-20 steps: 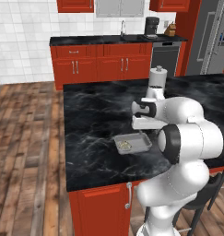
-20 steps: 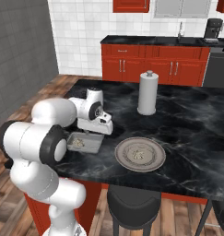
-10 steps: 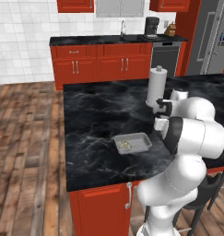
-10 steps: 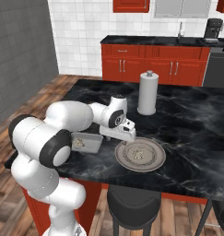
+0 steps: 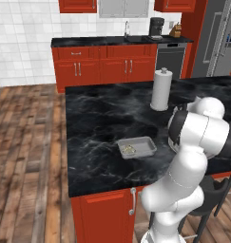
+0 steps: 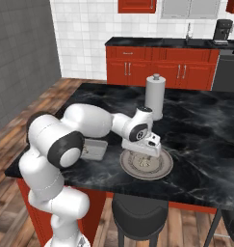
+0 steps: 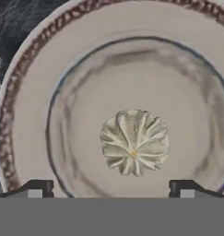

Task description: Place two dumplings into each of the tupperware containers and then place the containers in the fridge.

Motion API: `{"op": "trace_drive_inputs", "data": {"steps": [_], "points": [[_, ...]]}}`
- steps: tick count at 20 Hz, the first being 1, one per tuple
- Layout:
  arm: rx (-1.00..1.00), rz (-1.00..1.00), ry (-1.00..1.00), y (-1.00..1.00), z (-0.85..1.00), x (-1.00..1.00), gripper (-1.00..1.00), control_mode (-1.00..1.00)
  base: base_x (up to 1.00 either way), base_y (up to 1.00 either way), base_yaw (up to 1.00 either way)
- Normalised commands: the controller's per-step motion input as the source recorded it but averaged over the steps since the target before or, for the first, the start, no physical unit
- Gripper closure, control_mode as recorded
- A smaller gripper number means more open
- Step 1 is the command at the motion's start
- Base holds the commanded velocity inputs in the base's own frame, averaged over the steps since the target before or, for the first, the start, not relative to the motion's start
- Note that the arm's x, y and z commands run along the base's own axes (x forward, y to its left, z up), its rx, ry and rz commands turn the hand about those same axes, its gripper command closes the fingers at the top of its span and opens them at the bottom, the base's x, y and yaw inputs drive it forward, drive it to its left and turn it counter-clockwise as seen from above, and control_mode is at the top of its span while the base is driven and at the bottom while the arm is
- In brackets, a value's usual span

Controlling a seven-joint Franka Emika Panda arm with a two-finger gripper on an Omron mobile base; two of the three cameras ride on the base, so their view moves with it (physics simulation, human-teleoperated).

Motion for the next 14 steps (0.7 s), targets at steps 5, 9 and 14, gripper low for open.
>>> {"op": "trace_drive_inputs", "data": {"steps": [5, 9, 14], "points": [[0.0, 0.0, -0.01, -0.2, -0.27, -0.12, -1.0, -1.0, 0.0, 0.0, 0.0], [0.0, 0.0, 0.0, -0.02, -0.19, 0.01, -1.0, -1.0, 0.0, 0.0, 0.0], [0.0, 0.0, 0.0, 0.0, -0.16, 0.1, -1.0, -1.0, 0.0, 0.0, 0.0]]}}
